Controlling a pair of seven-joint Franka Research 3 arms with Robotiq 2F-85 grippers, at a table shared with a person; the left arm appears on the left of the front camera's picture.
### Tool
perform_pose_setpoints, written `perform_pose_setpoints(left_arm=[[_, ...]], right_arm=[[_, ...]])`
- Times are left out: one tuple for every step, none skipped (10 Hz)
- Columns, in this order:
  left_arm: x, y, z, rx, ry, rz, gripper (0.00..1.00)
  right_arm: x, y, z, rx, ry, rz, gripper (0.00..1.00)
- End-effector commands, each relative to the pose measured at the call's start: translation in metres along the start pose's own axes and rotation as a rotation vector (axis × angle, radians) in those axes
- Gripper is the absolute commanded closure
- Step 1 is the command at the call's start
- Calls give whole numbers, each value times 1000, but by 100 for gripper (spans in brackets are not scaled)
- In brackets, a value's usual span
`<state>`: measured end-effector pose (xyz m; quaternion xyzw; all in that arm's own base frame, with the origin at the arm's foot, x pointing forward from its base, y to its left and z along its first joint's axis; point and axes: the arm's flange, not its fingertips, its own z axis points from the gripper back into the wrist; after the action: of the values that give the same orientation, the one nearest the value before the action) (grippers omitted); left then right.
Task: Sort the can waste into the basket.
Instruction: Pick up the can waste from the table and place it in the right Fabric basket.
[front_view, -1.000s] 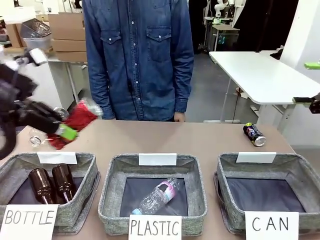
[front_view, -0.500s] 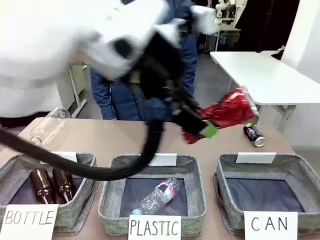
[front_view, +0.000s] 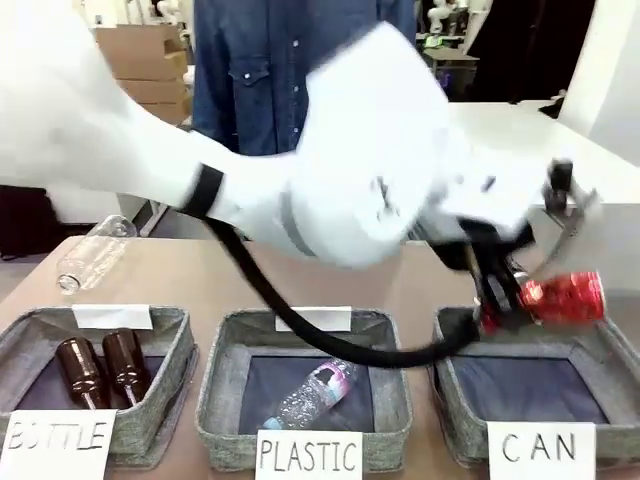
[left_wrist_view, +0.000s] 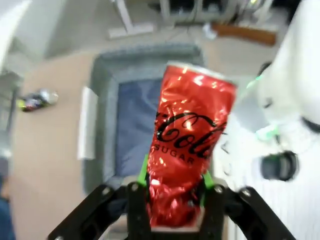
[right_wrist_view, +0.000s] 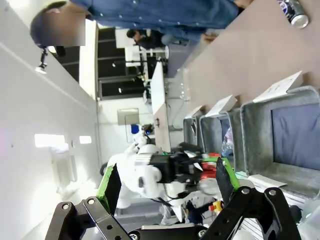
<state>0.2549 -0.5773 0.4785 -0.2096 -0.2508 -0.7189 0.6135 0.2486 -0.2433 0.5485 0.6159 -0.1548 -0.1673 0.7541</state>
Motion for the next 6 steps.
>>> perform_pose_setpoints(left_arm=[[37, 16, -38, -33, 80, 21, 61], [34, 15, -51, -18, 104, 18, 61], [29, 16, -57, -22, 121, 26, 61], [26, 19, -57, -16, 128, 37, 61], [24, 21, -56, -15, 128, 44, 61], [21, 23, -56, -8, 131, 42, 61]], right_arm=[[-2, 1, 0, -1, -12, 3, 0], [-2, 1, 0, -1, -12, 3, 0], [-2, 1, 0, -1, -12, 3, 0], [-2, 1, 0, -1, -12, 3, 0], [-2, 1, 0, -1, -12, 3, 0], [-2, 1, 0, -1, -12, 3, 0]])
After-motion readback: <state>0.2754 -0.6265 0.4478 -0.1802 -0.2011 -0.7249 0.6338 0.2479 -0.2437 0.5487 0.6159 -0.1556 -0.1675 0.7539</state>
